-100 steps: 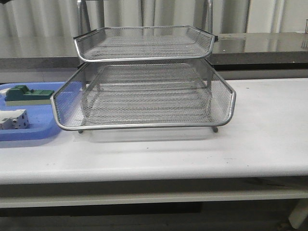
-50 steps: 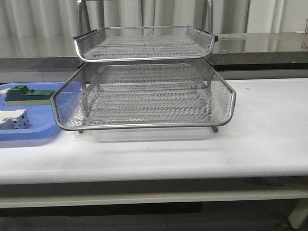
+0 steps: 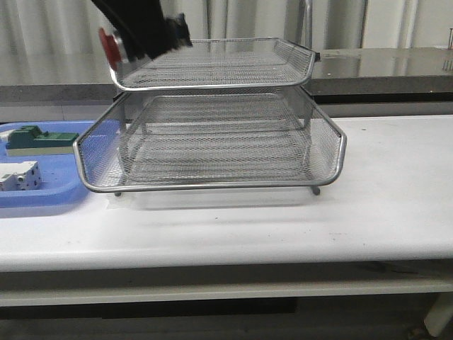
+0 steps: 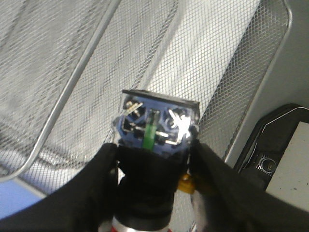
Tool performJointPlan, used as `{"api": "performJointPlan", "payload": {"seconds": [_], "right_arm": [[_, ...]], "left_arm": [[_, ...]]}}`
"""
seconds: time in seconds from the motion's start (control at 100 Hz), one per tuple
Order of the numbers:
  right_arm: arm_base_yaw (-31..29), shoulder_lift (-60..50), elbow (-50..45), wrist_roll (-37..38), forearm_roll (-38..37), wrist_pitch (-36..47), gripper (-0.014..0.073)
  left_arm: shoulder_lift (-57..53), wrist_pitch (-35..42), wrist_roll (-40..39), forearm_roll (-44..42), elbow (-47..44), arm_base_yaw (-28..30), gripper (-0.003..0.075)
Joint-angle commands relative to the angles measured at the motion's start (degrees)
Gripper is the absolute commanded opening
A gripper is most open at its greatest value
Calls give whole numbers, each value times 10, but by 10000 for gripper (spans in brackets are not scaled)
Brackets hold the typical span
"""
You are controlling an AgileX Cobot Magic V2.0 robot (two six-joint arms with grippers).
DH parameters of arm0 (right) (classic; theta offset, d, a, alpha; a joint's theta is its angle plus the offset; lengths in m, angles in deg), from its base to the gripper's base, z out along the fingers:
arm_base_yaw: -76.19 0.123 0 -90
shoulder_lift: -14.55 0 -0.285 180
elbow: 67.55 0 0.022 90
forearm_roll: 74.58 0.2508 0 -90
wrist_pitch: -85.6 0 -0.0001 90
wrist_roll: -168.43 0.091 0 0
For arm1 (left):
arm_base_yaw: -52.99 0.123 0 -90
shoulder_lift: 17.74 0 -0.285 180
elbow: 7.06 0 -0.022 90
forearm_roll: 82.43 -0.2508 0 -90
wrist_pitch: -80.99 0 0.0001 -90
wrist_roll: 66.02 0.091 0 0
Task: Place button on rack with both arms
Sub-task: 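Lower the button onto the middle tray mesh and open the left gripper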
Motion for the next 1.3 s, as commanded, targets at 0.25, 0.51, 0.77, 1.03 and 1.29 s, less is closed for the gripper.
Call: {"api": "performJointPlan", "payload": {"seconds": [0.25, 0.51, 0.77, 1.03, 1.29], "right_arm": [[-2, 0, 20, -2, -9, 33, -71], [-2, 0, 20, -2, -9, 33, -71], [-2, 0, 20, -2, -9, 33, -71], [-2, 0, 20, -2, -9, 33, -71], [-2, 0, 20, -2, -9, 33, -71]], "left_arm": [[69, 98, 21, 6, 14, -39, 4], [96, 105, 21, 5, 15, -44, 15], [97, 101, 22, 4, 15, -44, 339], [97, 100, 22, 4, 15, -44, 478], [92, 96, 22, 4, 15, -44, 515]]}}
